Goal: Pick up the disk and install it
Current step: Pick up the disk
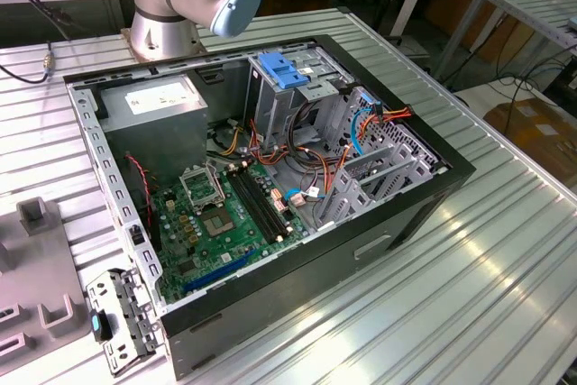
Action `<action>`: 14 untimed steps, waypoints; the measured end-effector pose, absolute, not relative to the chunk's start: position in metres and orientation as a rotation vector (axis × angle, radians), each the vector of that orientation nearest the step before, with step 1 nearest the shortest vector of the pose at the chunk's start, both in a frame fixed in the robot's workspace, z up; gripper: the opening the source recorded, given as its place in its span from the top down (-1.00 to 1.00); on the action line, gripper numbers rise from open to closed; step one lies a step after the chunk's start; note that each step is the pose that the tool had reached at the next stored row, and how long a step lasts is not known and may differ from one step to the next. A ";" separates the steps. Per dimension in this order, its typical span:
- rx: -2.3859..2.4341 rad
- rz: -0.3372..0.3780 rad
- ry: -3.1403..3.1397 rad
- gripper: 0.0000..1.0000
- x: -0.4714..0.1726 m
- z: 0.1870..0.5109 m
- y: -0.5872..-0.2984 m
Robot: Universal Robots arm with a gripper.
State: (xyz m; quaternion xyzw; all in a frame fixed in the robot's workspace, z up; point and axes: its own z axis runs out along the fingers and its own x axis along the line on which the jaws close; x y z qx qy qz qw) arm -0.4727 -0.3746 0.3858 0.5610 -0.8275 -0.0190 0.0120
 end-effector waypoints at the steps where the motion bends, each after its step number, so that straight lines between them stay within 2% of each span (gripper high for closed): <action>1: 1.778 -0.059 -2.560 0.79 -0.473 0.386 -0.375; 11: 1.999 -0.034 -2.410 0.77 -0.472 0.383 -0.375; 12: 2.004 -0.030 -2.410 0.66 -0.471 0.382 -0.375; 13: 2.007 -0.028 -2.409 0.66 -0.470 0.382 -0.375; 14: 2.010 -0.028 -2.407 0.53 -0.467 0.380 -0.375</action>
